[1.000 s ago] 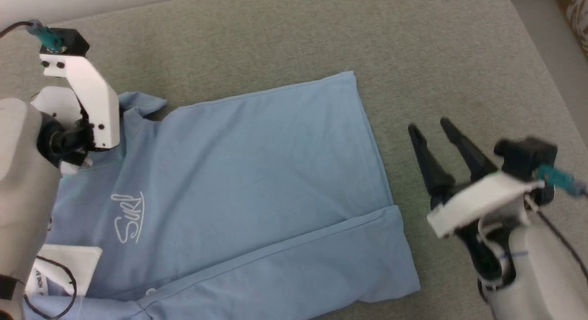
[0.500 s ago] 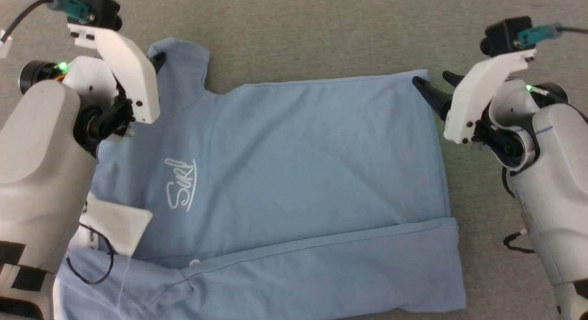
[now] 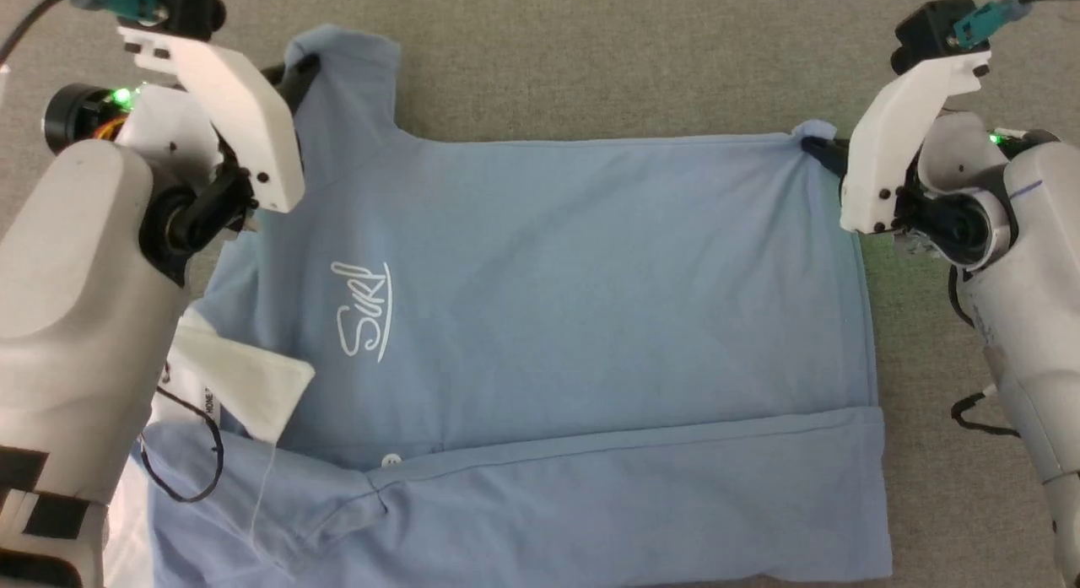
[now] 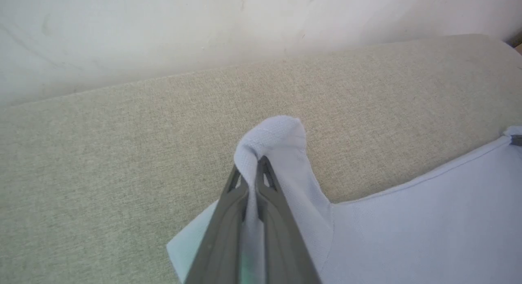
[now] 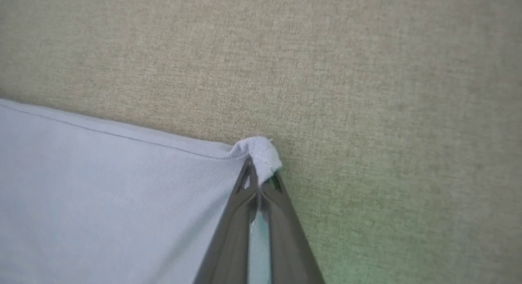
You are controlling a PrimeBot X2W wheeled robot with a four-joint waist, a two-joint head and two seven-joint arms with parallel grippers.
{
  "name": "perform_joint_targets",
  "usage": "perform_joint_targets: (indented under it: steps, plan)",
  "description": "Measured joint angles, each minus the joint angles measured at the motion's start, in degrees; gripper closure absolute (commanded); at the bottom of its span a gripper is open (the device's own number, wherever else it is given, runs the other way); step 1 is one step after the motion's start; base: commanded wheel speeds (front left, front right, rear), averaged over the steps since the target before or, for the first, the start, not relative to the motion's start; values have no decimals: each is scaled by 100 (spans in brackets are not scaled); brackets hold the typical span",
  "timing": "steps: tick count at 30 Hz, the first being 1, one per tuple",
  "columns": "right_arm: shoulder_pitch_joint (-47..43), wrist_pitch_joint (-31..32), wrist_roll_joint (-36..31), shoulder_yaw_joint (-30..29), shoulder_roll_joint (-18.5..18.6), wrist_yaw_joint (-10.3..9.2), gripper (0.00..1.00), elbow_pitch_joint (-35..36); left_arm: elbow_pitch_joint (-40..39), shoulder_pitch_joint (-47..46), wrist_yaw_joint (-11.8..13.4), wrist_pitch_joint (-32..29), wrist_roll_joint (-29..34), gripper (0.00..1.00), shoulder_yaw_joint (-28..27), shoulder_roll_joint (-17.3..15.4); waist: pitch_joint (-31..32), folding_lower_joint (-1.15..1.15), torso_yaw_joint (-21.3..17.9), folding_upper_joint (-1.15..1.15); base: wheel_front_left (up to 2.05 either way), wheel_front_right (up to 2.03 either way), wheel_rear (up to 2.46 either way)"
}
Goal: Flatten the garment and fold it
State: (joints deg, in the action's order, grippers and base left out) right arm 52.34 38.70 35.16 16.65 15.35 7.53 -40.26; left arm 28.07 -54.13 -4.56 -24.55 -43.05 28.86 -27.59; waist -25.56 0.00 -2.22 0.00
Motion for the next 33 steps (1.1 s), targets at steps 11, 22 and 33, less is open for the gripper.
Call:
perform_joint_targets:
  steps: [11,22,33]
  plan:
    - [-1253,-1481,-45,2,460,0,100,1334,-924,1363,274,1125,-280,100,-543,-286,676,0,51,0,0,0,0]
    - [-3570,-1697,24,-396,376,0,100,2109,-2543,4565,1184,1597,-797,100,-772,-338,1501,-2,128,0,0,0,0]
    - [-4612,-1860,-116,-850,37,0,0,2410,-2676,5630,1341,1804,-1036,0,-624,-80,1820,-1,124,0,0,0,0]
